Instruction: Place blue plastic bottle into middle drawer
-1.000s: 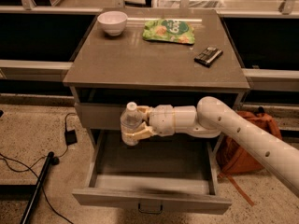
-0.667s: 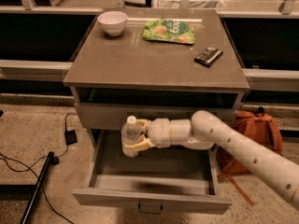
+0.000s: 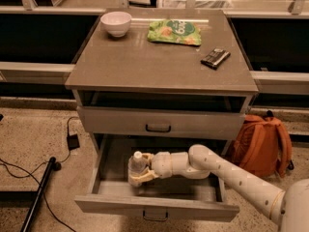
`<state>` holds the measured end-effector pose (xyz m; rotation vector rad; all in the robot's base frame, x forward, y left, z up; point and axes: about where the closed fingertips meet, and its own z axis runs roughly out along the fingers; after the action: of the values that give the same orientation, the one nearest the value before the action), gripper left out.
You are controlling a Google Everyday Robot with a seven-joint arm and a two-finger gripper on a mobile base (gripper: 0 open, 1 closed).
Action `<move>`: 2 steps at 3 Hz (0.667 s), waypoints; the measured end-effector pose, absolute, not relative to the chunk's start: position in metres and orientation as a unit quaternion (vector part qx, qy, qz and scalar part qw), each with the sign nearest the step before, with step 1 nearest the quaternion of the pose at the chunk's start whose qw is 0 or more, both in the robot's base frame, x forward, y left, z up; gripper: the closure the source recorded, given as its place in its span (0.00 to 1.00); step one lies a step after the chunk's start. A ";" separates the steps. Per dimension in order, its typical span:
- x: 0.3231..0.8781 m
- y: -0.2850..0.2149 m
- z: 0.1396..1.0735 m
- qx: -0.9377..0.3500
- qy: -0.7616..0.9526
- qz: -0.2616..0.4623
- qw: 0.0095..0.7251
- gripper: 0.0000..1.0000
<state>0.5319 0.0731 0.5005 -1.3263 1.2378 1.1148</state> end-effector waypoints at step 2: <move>0.530 0.068 0.458 -0.560 0.550 0.406 0.469 0.58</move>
Offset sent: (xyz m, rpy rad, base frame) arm -0.0001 -0.0152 -0.0641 -0.2171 -0.0212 -0.1266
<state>0.5301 0.0682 0.4581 -1.3721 1.3484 0.9962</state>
